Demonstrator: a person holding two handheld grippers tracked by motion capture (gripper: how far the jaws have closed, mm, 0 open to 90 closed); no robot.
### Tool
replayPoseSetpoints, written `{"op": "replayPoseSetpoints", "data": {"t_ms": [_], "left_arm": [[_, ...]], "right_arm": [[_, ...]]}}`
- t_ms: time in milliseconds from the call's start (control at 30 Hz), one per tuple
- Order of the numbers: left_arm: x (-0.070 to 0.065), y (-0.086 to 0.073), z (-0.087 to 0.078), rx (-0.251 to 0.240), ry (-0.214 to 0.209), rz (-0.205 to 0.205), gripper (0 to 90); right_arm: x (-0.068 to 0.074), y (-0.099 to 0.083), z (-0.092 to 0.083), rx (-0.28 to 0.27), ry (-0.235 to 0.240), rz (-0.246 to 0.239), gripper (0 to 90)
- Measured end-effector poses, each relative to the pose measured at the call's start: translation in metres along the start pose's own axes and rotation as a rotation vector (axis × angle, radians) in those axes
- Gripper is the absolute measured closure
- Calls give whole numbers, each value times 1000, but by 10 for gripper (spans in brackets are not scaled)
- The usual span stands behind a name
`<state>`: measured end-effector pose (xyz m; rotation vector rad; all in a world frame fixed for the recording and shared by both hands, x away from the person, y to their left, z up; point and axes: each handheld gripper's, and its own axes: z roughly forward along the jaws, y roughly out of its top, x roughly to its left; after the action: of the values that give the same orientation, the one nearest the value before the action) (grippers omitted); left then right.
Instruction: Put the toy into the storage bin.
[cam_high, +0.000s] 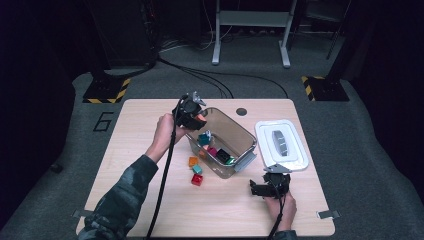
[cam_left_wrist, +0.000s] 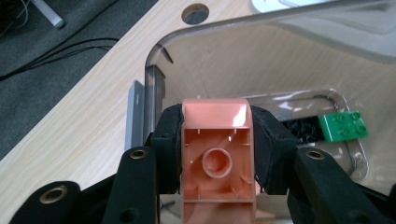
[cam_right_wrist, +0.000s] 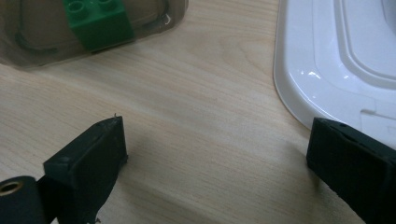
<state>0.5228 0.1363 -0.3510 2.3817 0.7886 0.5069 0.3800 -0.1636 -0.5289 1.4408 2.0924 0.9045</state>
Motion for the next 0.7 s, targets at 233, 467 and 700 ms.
{"op": "replayPoseSetpoints", "data": {"t_ms": [233,467,700], "left_arm": [[-2,4,16,13,-15,-11,585],[-5,-1,29,50,-30,-18,585],[-3,-9,32,77,-39,-31,585]], "right_arm": [[0,0,0,0,0,0,41],[0,0,0,-1,0,-1,41],[0,0,0,-1,0,-1,41]]}}
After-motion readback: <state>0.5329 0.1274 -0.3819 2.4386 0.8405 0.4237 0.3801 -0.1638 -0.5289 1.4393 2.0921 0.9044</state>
